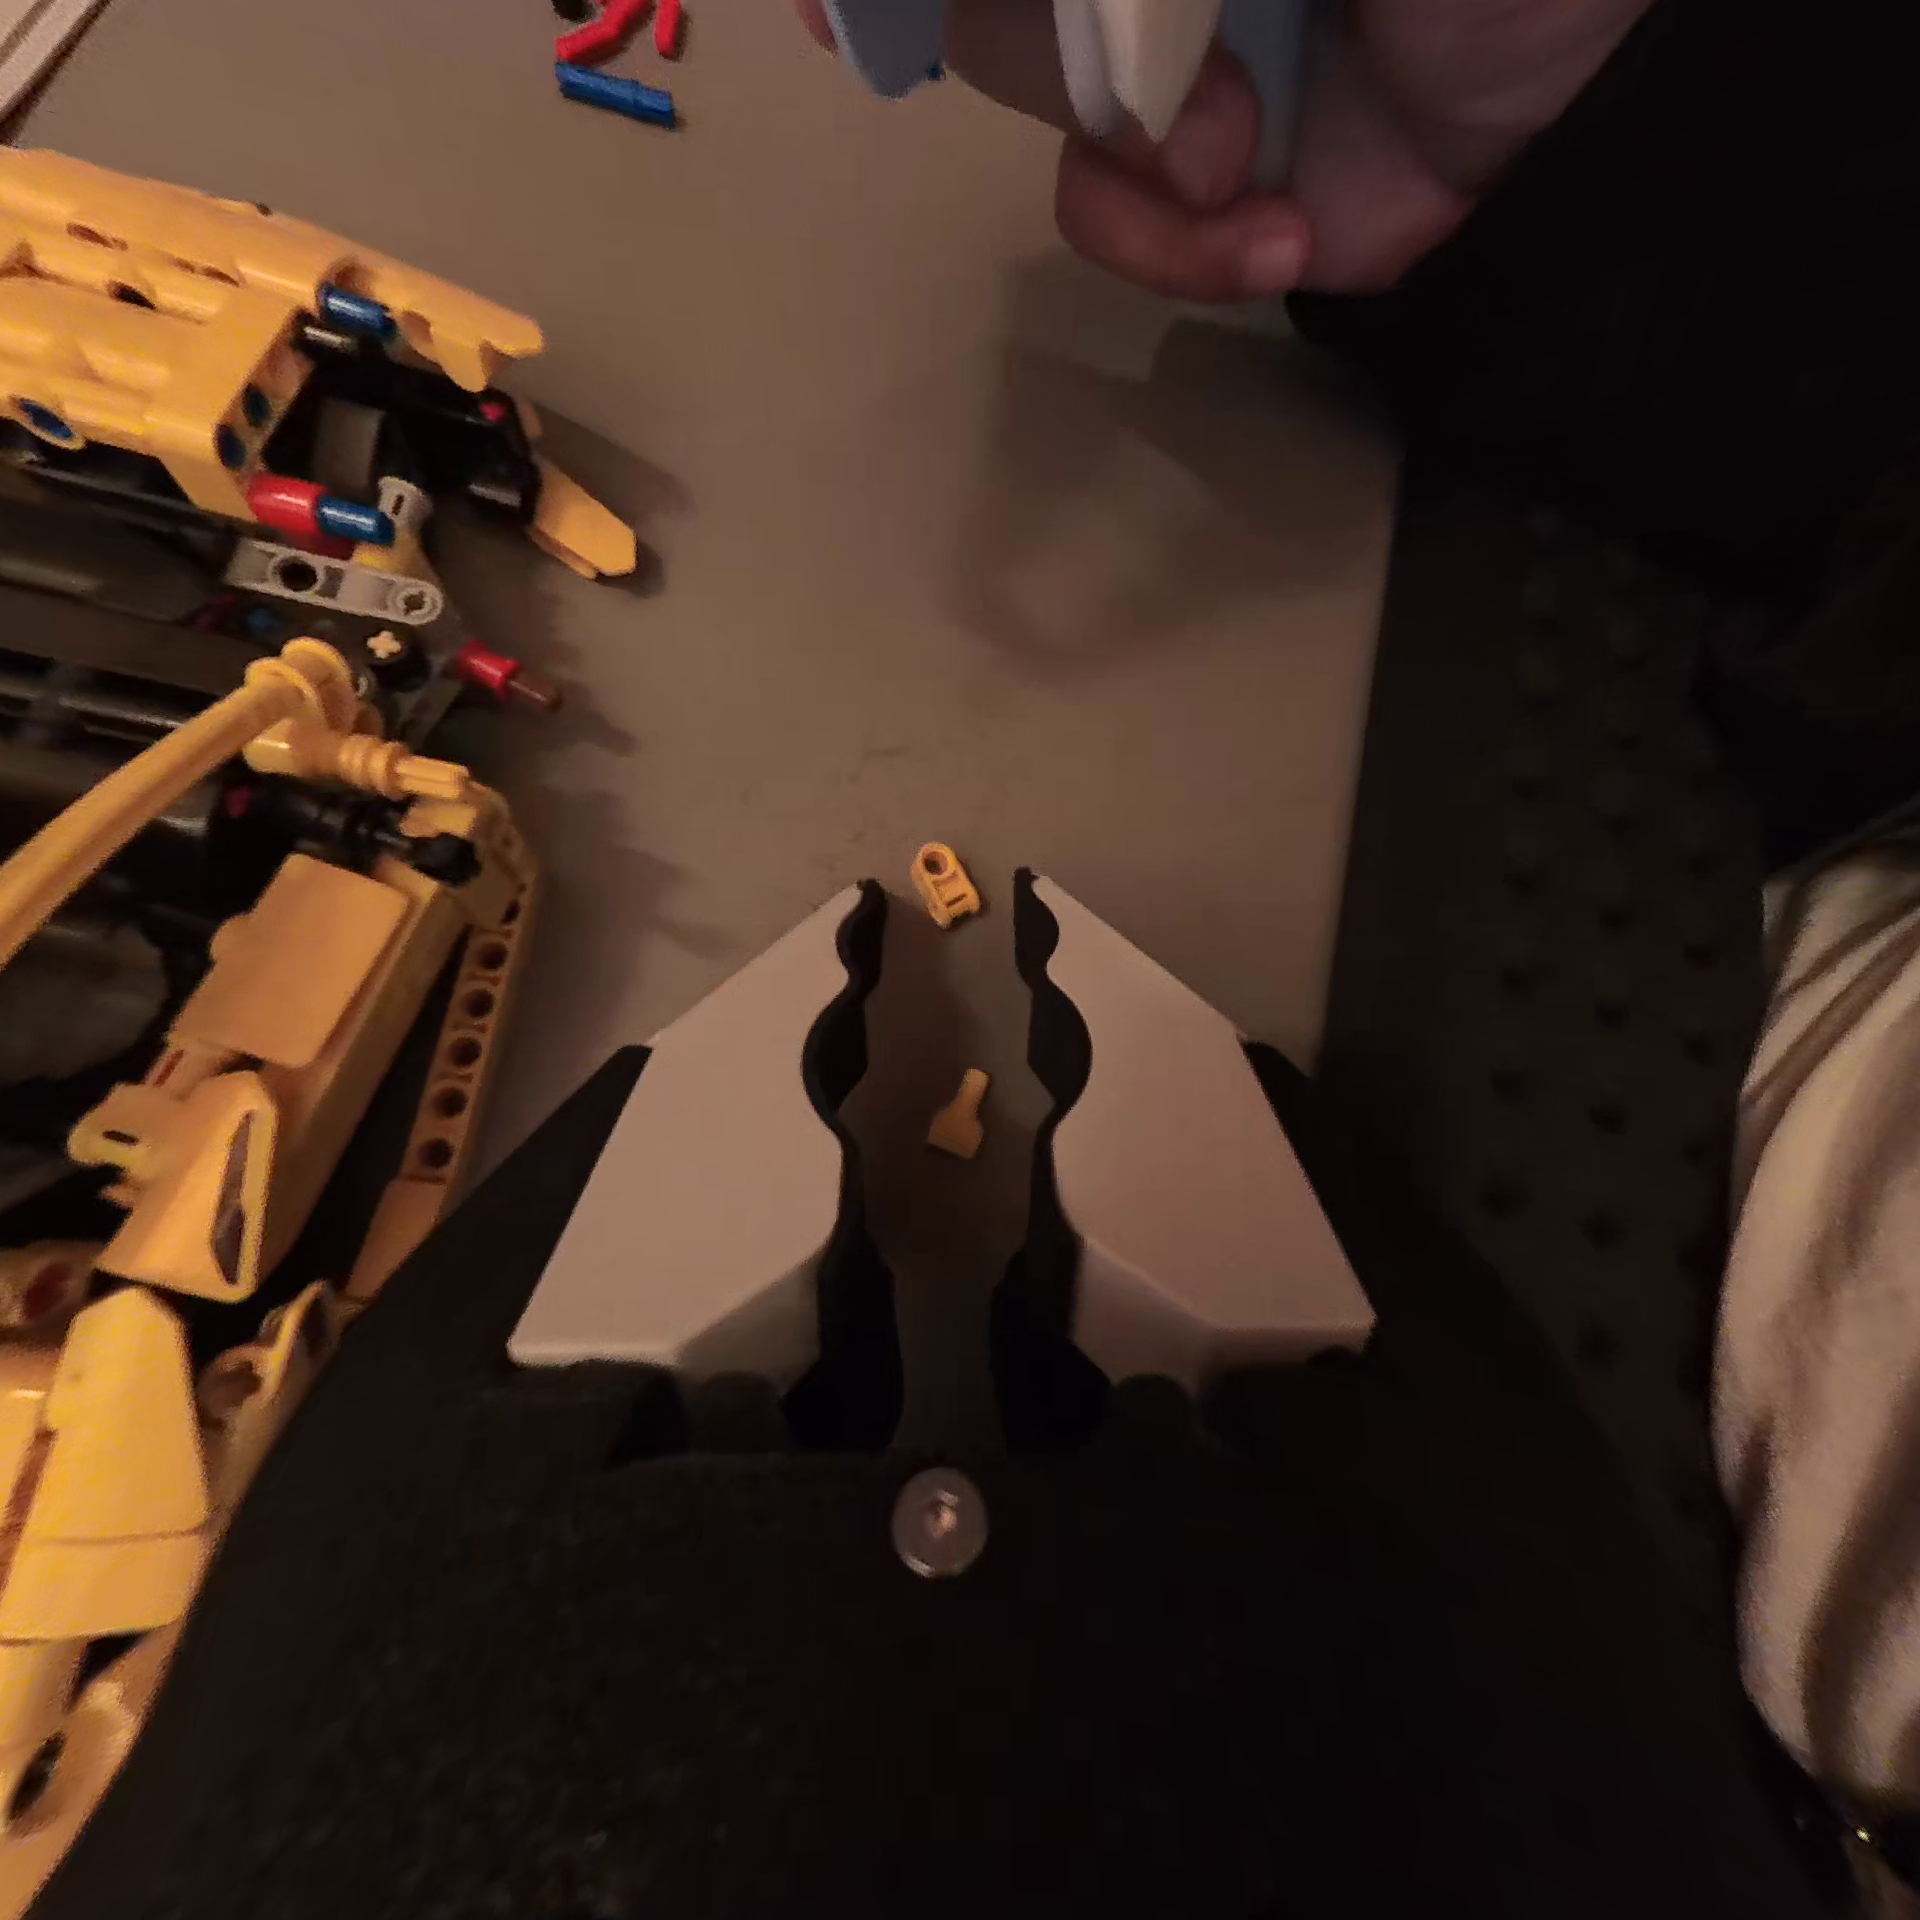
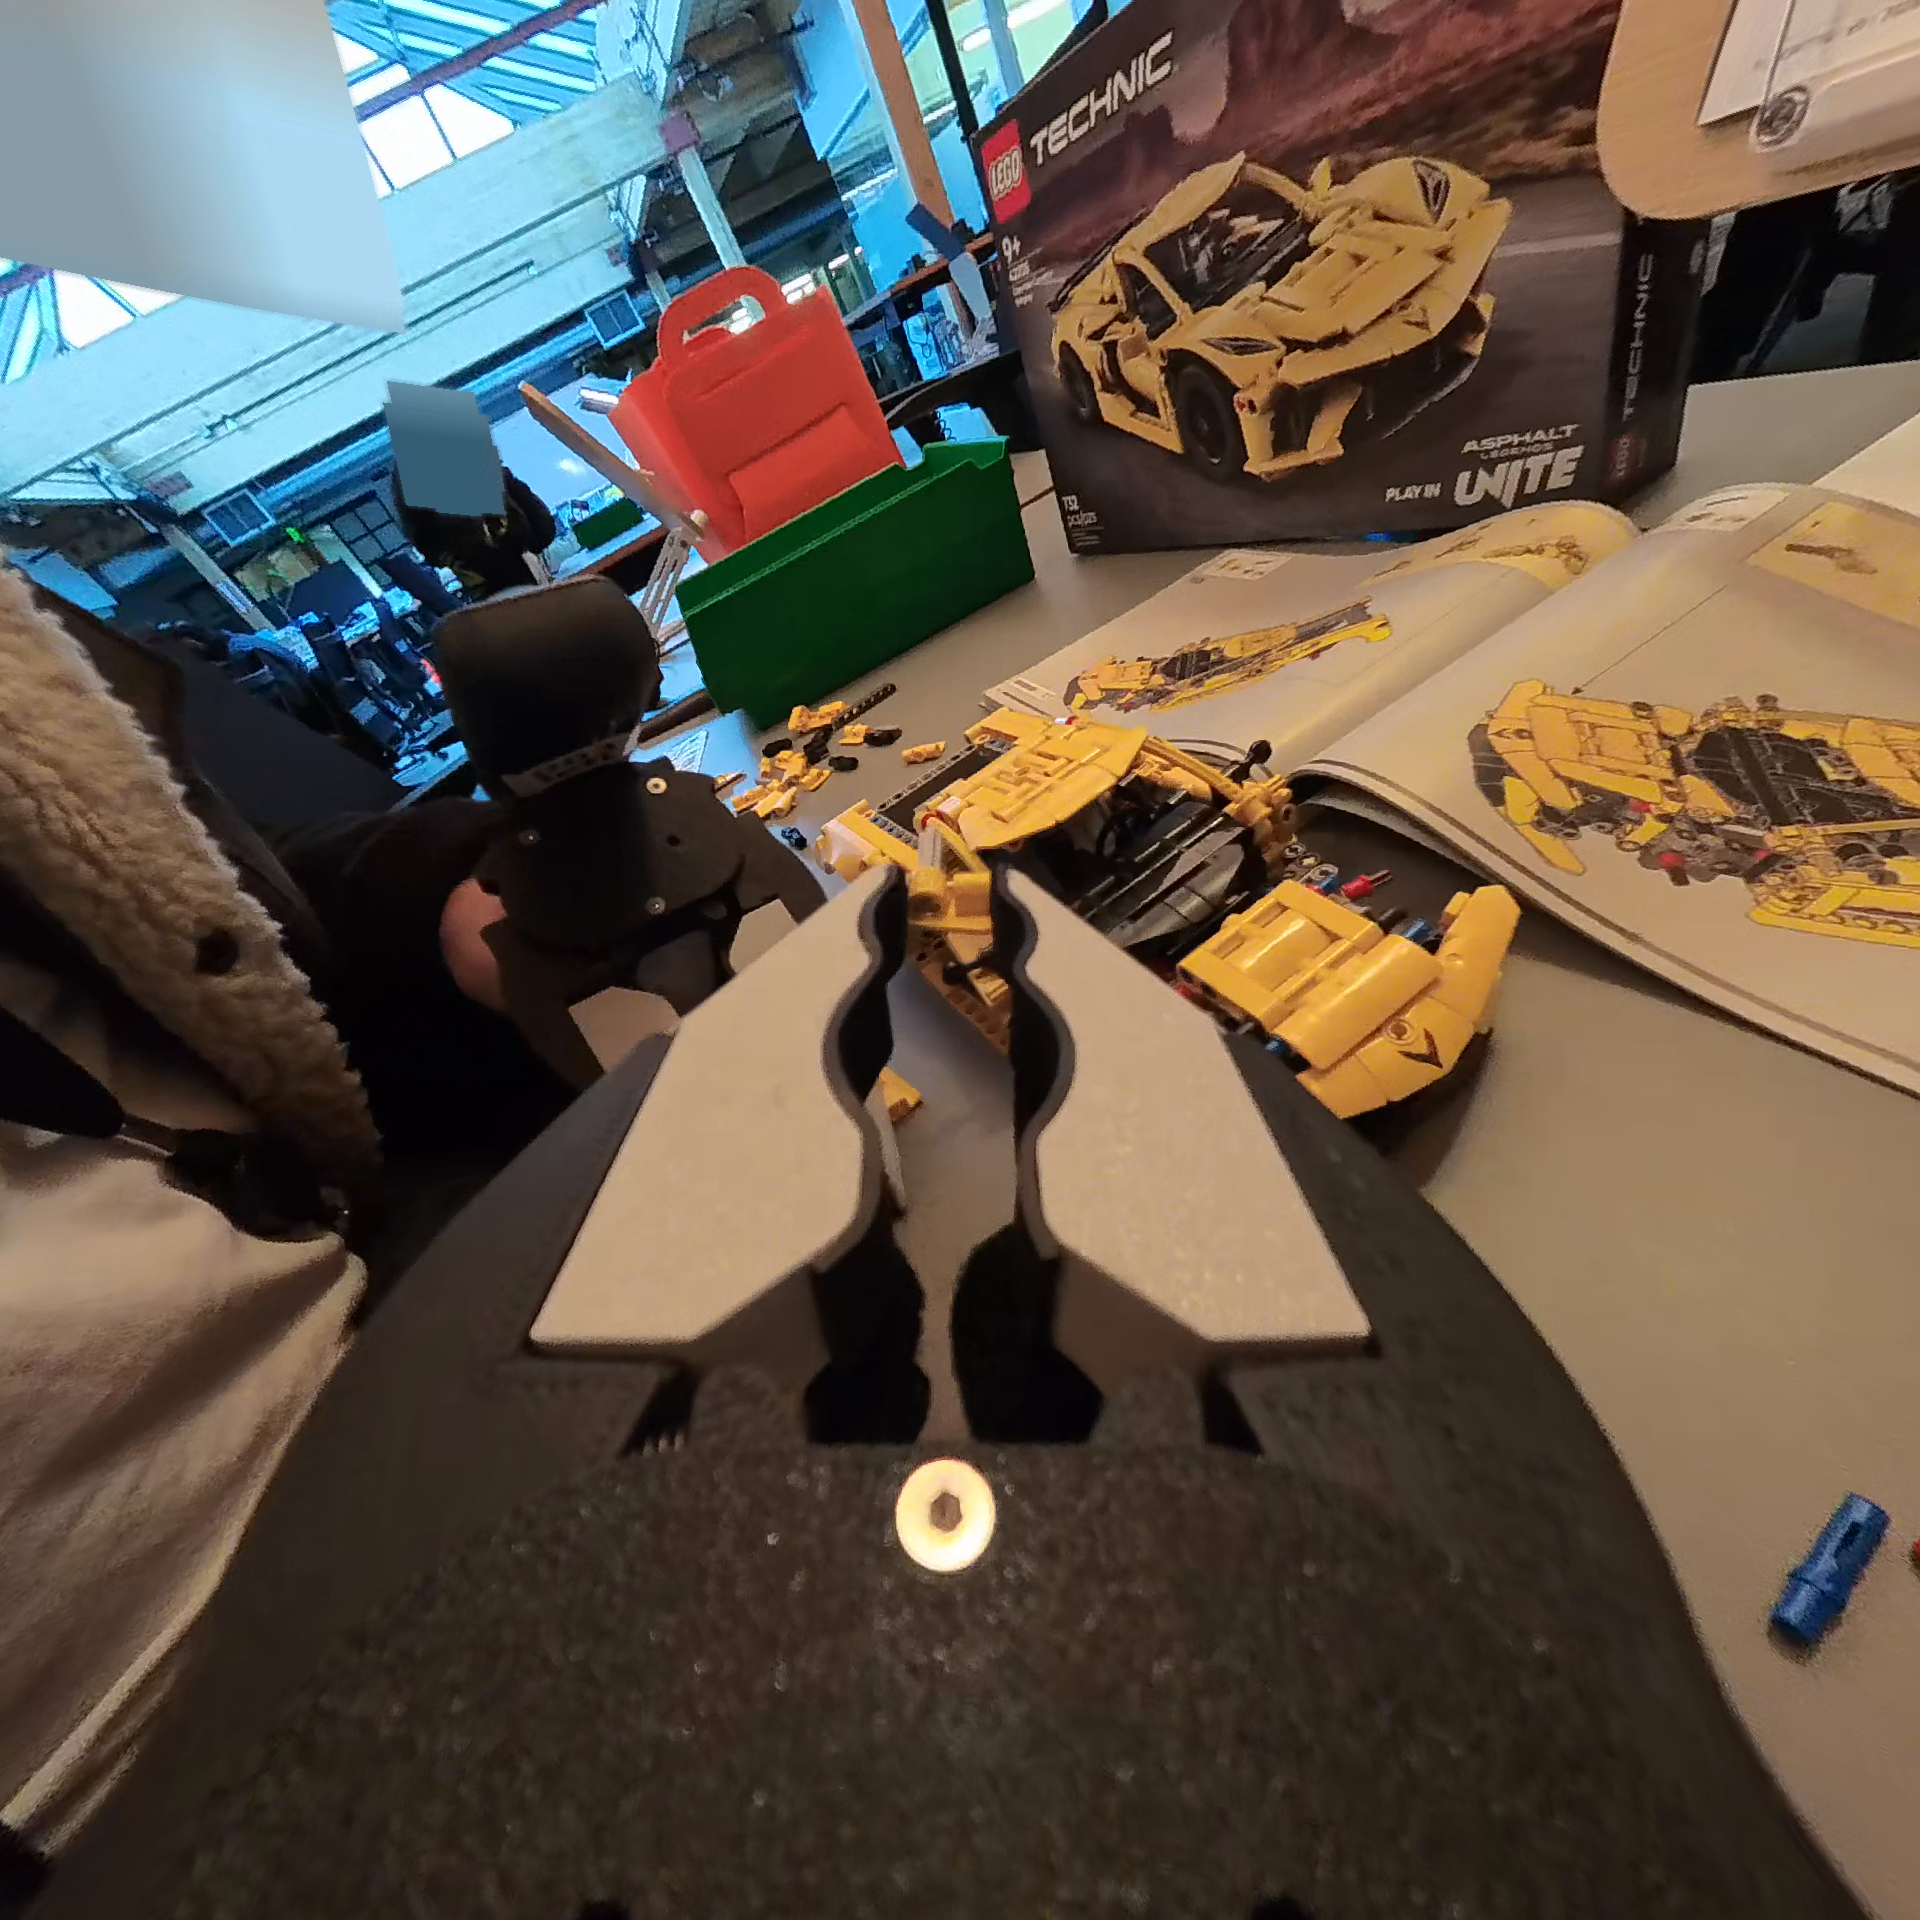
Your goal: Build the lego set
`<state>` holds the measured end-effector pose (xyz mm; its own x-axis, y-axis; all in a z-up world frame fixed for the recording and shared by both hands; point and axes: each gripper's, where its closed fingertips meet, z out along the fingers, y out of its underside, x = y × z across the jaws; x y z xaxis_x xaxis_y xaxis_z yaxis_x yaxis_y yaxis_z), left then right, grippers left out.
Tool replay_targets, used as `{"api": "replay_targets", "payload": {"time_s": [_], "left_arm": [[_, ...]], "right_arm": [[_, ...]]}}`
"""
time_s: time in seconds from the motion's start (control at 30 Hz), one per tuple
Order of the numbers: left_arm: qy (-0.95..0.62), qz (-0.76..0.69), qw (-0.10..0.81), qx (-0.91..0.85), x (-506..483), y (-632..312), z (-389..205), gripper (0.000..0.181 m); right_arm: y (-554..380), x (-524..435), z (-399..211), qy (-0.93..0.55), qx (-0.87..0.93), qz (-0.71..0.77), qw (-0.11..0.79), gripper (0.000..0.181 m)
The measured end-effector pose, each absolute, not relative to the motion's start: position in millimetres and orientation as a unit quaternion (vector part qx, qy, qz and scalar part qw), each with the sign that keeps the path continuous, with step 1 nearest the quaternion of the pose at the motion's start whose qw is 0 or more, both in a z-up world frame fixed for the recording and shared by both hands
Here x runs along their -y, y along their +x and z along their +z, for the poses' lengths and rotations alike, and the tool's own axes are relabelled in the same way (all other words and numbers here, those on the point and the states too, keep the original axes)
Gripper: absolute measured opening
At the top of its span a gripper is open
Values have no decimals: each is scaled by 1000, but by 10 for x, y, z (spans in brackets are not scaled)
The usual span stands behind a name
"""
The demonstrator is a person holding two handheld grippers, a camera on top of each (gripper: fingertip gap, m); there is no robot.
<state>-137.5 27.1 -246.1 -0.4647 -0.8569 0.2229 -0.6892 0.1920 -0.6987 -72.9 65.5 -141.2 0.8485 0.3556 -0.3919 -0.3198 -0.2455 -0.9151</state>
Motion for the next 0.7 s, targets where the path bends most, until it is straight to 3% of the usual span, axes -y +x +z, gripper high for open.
{"api": "replay_targets", "payload": {"time_s": [0.7], "left_arm": [[-450, -362, 140, -804, -185, -1399, -2494, 9]], "right_arm": [[-760, -670, -1432, -738, 13, 288, 610, 15]]}}
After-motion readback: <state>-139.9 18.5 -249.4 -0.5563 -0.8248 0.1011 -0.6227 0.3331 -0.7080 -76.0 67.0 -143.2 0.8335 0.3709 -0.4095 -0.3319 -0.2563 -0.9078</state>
